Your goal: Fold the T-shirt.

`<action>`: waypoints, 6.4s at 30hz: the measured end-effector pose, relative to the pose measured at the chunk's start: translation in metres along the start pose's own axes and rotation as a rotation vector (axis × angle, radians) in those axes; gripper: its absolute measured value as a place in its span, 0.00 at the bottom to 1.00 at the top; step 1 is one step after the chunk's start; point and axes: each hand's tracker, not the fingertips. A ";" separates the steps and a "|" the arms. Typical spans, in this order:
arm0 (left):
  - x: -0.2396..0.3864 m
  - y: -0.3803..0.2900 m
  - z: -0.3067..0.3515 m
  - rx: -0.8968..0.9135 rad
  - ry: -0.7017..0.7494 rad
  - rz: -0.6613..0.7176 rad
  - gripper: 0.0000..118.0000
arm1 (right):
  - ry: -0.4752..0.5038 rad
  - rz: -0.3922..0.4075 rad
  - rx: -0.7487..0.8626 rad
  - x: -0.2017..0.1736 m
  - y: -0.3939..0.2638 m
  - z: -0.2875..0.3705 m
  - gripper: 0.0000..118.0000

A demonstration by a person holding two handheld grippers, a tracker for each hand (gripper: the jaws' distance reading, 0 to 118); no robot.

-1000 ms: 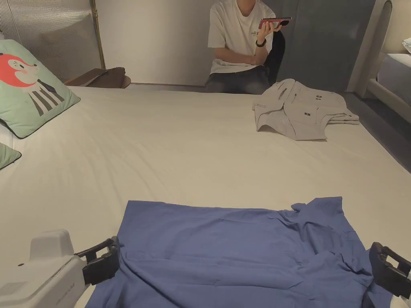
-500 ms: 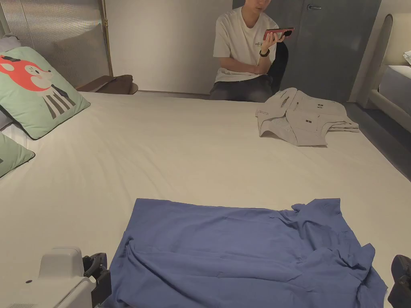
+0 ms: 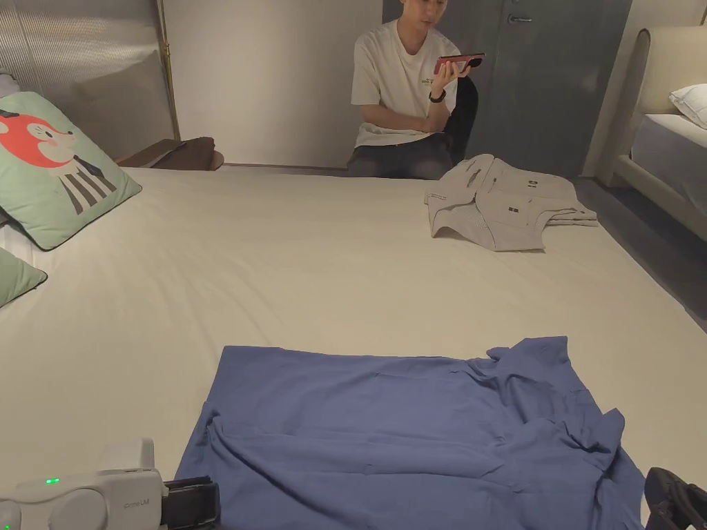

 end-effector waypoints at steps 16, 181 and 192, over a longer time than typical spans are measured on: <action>0.014 -0.008 0.021 0.010 -0.040 0.003 0.08 | -0.073 0.012 -0.418 0.042 -0.027 -0.059 0.82; -0.062 -0.094 0.112 -0.070 0.023 0.045 0.04 | 0.080 -0.021 -0.744 0.094 -0.011 0.046 0.03; -0.057 -0.101 0.103 -0.067 0.056 0.017 0.05 | 0.035 -0.018 -0.737 0.091 -0.036 0.041 0.03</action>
